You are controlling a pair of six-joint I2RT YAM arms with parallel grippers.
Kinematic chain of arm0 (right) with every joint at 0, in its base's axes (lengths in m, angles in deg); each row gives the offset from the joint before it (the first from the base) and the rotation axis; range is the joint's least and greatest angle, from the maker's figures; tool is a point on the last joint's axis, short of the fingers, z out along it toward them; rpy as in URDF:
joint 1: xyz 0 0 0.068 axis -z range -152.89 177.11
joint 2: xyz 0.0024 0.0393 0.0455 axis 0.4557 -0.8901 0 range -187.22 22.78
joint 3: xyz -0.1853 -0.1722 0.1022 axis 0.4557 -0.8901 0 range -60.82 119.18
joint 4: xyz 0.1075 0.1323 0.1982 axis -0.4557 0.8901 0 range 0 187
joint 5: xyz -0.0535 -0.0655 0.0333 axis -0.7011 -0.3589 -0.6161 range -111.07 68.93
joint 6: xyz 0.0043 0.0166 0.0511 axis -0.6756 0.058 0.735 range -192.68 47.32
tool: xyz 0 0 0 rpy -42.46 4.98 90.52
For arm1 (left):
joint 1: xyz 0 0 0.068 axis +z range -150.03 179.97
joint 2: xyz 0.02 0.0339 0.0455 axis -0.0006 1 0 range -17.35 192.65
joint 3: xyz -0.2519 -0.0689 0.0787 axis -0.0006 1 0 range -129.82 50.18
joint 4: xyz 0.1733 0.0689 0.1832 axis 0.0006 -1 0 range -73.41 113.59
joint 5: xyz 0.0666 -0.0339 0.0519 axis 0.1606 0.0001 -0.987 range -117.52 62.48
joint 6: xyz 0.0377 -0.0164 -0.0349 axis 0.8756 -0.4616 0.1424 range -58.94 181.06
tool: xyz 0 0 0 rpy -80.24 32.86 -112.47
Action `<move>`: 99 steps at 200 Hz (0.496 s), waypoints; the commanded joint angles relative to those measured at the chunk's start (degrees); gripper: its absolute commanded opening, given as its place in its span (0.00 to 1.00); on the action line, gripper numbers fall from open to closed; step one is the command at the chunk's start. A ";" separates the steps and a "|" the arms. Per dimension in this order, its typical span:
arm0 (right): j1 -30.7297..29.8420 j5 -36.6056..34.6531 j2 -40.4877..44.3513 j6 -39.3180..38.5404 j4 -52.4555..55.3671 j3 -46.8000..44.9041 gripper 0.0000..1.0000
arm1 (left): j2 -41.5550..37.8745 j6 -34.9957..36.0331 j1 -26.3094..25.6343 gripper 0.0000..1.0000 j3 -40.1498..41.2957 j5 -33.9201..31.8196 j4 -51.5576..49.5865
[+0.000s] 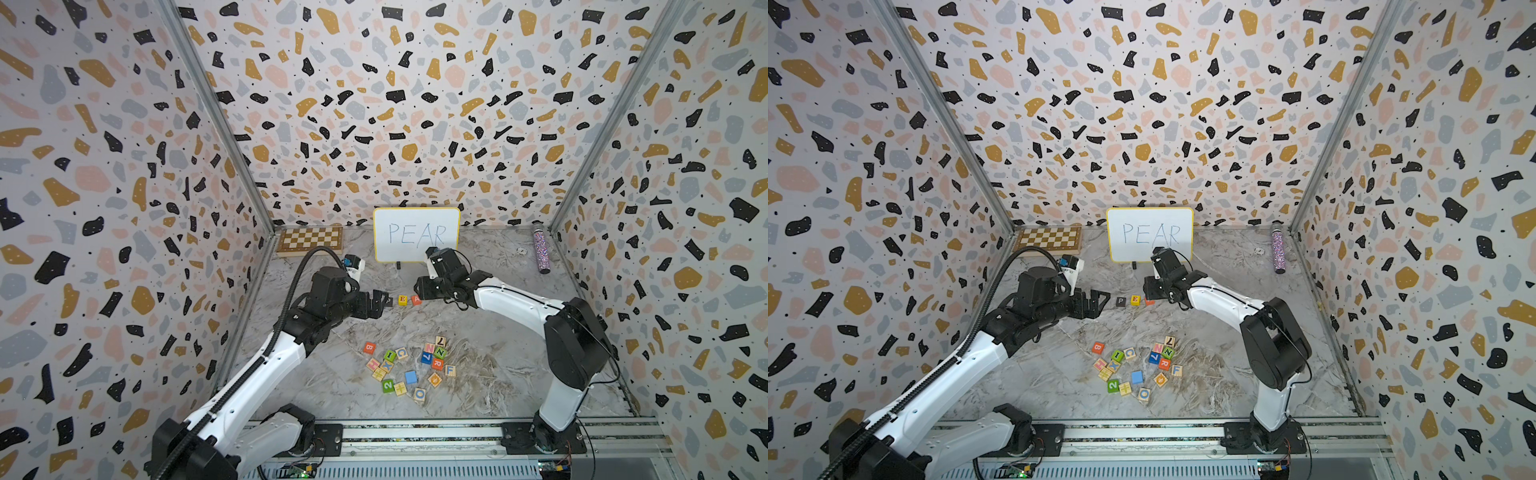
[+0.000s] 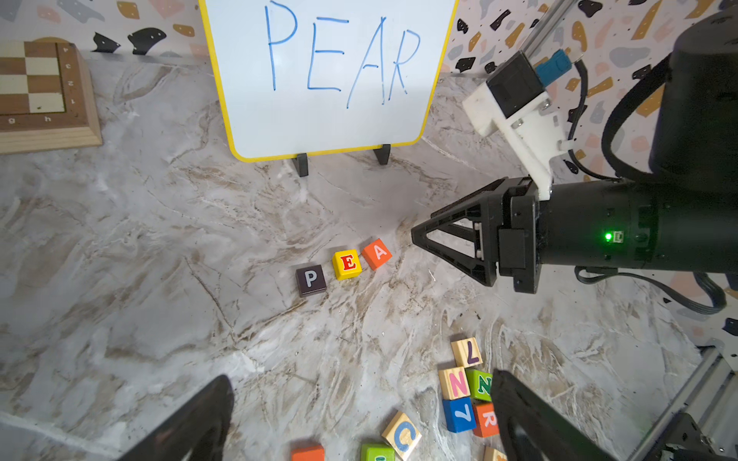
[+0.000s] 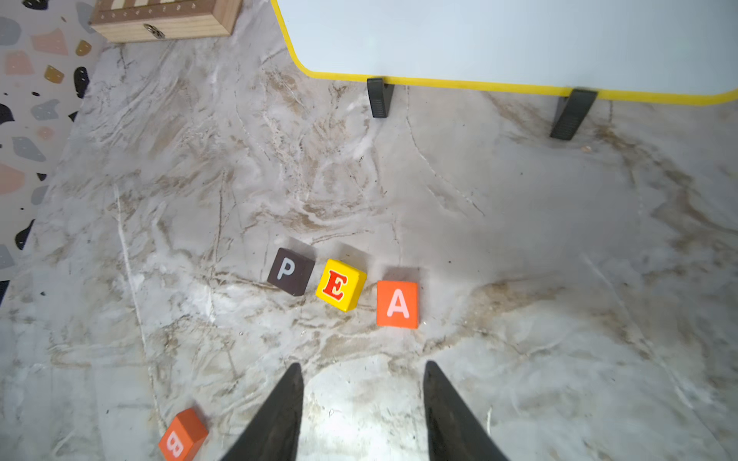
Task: Spell the uppercase word “pear” with letter blocks
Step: Place the letter block at the center of the board.
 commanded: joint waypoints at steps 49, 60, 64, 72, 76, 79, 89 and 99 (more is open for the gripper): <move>0.19 0.15 12.08 -6.79 3.13 -11.41 0.49 | -8.26 4.39 -2.43 0.99 2.95 7.83 -2.63; 0.07 1.49 13.16 -7.13 3.18 -13.24 0.49 | -9.51 5.10 -3.53 0.99 4.29 8.47 -2.72; 0.03 1.60 13.52 -7.06 3.42 -13.87 0.49 | -9.90 5.36 -4.01 0.98 4.76 8.44 -2.80; -0.21 1.68 14.23 -6.96 3.80 -15.10 0.48 | -10.77 5.66 -4.69 0.97 5.83 8.61 -2.82; -0.31 1.85 14.70 -6.96 3.82 -15.85 0.48 | -11.15 5.86 -5.09 0.97 6.38 8.84 -2.81; -0.44 2.02 15.17 -7.02 3.81 -16.43 0.48 | -11.44 5.95 -5.32 0.97 6.80 8.97 -2.89; -1.05 2.31 16.80 -7.09 3.89 -18.37 0.47 | -12.29 6.44 -6.04 0.97 8.01 9.23 -3.32; -1.82 2.32 18.38 -6.56 4.22 -20.14 0.47 | -13.15 6.61 -6.73 0.97 9.31 9.60 -3.73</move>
